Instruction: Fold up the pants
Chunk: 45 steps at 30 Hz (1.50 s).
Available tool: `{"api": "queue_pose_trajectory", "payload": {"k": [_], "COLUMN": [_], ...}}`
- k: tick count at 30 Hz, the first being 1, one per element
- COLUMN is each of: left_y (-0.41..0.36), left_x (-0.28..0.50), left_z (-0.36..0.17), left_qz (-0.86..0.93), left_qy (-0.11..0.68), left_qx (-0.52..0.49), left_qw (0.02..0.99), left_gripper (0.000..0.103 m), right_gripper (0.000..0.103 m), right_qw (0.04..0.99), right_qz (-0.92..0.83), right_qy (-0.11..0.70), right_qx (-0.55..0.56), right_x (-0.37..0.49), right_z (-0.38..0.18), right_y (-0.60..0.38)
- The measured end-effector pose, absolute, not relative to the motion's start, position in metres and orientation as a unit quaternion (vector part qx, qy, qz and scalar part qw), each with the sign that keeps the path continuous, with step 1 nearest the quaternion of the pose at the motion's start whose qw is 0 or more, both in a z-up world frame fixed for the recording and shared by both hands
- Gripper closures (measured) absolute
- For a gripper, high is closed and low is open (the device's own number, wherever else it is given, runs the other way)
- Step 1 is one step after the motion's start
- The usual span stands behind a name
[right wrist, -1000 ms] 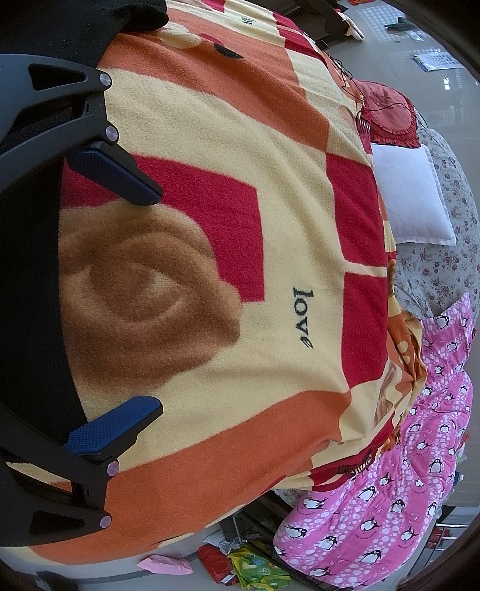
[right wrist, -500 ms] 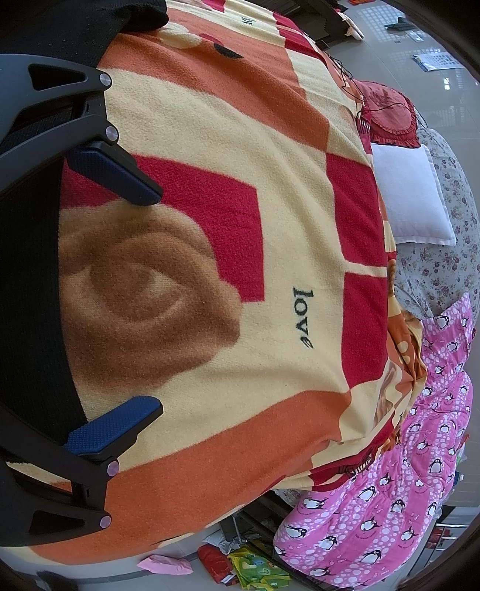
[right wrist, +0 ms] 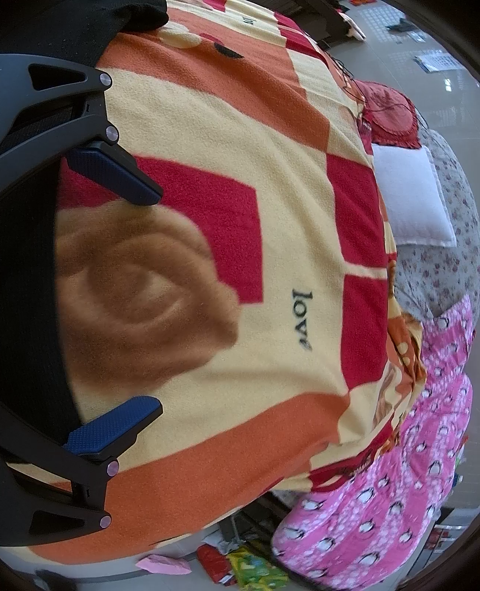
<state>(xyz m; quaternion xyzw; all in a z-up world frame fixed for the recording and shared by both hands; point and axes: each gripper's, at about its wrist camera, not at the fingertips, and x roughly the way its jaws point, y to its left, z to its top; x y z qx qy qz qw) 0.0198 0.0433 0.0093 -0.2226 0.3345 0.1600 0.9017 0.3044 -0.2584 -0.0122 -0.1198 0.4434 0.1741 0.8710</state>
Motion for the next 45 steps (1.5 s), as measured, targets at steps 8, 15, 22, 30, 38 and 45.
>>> {"api": "queue_pose_trajectory", "payload": {"k": [8,15,22,30,38,45], "left_y": [0.046,0.045,0.047,0.049,0.049,0.050], "left_x": [0.020,0.020,0.021,0.020,0.020,0.019], "left_z": [0.009,0.008,0.007,0.007,0.007,0.007], "left_qz": [0.161,0.161,0.158,0.155,0.156,0.153], "left_qy": [0.337,0.338,0.335,0.333,0.333,0.332], "left_qx": [-0.219,-0.220,-0.223,-0.226,-0.226,-0.228], "left_qw": [0.901,0.901,0.902,0.902,0.902,0.902], "left_gripper": [0.001,0.001,0.000,0.000,0.000,0.000], "right_gripper": [0.001,0.001,0.004,0.004,0.005,0.006], "right_qw": [0.871,0.855,0.852,0.785,0.710,0.712], "right_qz": [0.175,0.184,0.281,0.288,0.284,0.271], "right_qy": [0.443,0.468,0.441,0.511,0.548,0.514], "right_qx": [-0.117,-0.127,0.021,0.199,0.338,0.393], "right_x": [0.306,0.314,0.292,0.249,0.235,0.234], "right_z": [-0.011,-0.008,0.061,0.045,-0.006,-0.014], "right_y": [-0.257,-0.255,-0.342,-0.442,-0.445,-0.450]}}
